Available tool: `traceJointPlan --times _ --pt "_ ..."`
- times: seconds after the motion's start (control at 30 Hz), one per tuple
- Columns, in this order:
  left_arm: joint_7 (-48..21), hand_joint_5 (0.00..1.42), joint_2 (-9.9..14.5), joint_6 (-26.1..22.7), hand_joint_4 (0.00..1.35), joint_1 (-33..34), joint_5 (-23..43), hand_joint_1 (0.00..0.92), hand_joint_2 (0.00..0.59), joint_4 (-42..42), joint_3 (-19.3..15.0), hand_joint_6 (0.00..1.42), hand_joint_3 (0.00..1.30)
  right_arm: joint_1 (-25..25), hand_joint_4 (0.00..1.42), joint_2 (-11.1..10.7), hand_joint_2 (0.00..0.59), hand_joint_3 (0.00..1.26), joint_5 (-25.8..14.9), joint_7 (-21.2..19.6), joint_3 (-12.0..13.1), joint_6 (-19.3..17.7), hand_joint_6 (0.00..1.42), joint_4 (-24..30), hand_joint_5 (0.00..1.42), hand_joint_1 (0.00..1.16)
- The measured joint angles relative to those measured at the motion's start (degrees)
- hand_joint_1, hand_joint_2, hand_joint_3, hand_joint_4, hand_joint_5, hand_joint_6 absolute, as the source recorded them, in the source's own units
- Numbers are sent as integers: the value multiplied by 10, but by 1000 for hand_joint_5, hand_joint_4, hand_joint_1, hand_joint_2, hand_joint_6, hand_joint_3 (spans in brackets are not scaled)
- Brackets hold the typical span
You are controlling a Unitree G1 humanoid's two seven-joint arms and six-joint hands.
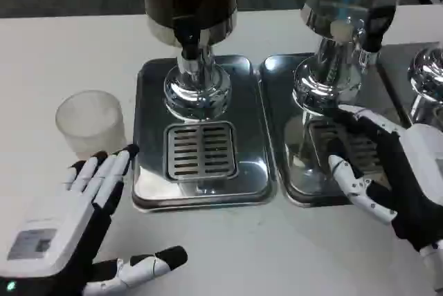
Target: Grasp the cup under the faucet to collect the drink, then remove the cup.
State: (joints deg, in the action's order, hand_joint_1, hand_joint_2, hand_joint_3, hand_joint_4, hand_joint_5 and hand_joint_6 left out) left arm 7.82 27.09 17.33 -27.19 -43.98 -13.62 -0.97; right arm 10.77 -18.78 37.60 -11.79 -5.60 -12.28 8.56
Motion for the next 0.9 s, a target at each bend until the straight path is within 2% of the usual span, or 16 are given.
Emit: traceJointPlan --times 0.53,0.77,0.9 --pt "-2 0 9 7 0 -19 19 0 31 9 0 0 0 5 298 1 444 317 1 0 1 0 345 6 356 291" --pt "20 0 5 55 0 -4 85 0 18 42 -21 66 0 1 307 8 444 323 -8 4 -2 4 345 6 356 291" --pt "30 0 5 79 0 12 121 0 8 70 -43 79 0 0 308 25 444 325 -7 6 -14 18 345 9 362 291"
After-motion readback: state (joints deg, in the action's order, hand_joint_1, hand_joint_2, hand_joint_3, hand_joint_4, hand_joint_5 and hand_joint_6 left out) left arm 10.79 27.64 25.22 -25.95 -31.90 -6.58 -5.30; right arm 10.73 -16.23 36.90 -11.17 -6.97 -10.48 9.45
